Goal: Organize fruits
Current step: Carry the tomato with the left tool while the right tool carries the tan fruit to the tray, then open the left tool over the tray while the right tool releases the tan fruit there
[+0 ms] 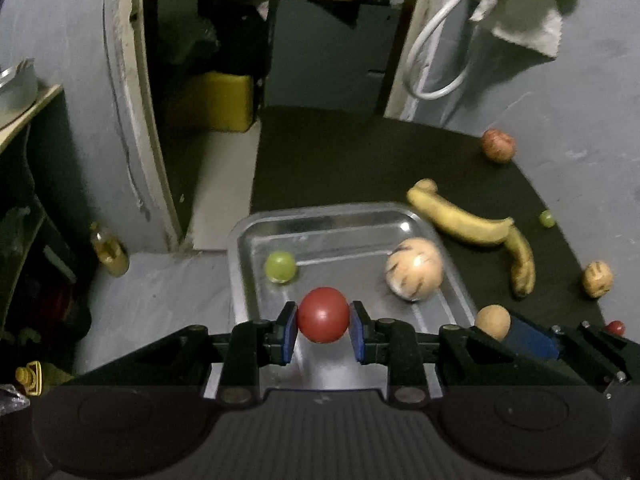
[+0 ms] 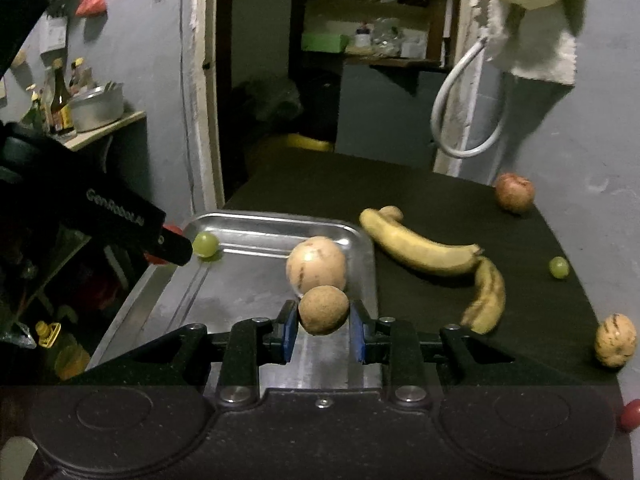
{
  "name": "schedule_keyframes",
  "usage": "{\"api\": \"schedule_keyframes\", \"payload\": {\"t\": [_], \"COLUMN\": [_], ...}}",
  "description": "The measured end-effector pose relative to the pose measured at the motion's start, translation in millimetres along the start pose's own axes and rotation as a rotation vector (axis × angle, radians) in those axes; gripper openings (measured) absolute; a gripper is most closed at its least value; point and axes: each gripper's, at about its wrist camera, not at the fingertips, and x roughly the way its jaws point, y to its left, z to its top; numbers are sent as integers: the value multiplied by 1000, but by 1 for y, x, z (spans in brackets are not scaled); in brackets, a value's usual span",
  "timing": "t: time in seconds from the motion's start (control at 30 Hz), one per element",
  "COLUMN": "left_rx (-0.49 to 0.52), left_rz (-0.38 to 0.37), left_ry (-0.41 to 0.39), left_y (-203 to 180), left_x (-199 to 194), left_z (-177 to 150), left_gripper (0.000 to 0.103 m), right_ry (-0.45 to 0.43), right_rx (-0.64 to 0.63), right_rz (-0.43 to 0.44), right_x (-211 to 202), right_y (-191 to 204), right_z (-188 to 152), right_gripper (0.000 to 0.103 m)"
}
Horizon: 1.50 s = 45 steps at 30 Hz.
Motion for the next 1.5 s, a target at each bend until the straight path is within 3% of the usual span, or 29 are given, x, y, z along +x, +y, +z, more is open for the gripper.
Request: {"api": "schedule_keyframes", "payload": {"t": [0.43, 1.1, 1.27, 1.5], "left_rx": [18, 47, 41, 39], "left_rz": [-24, -62, -64, -62], "left_ry": [84, 101, 99, 78], "left_y": [21, 26, 26, 23], "left_x": [39, 57, 55, 46], "left_z": [-1, 2, 3, 4], "left_gripper": [30, 30, 32, 44], "right_ry": [71, 111, 107, 89], "right_rx": [-6, 21, 26, 32], "right_rz": [-11, -44, -46, -41], "right_x": [38, 57, 53, 40], "right_y": [16, 20, 19, 14], "right_z": [0, -6, -7, -8], "right_gripper": [29, 30, 32, 47]}}
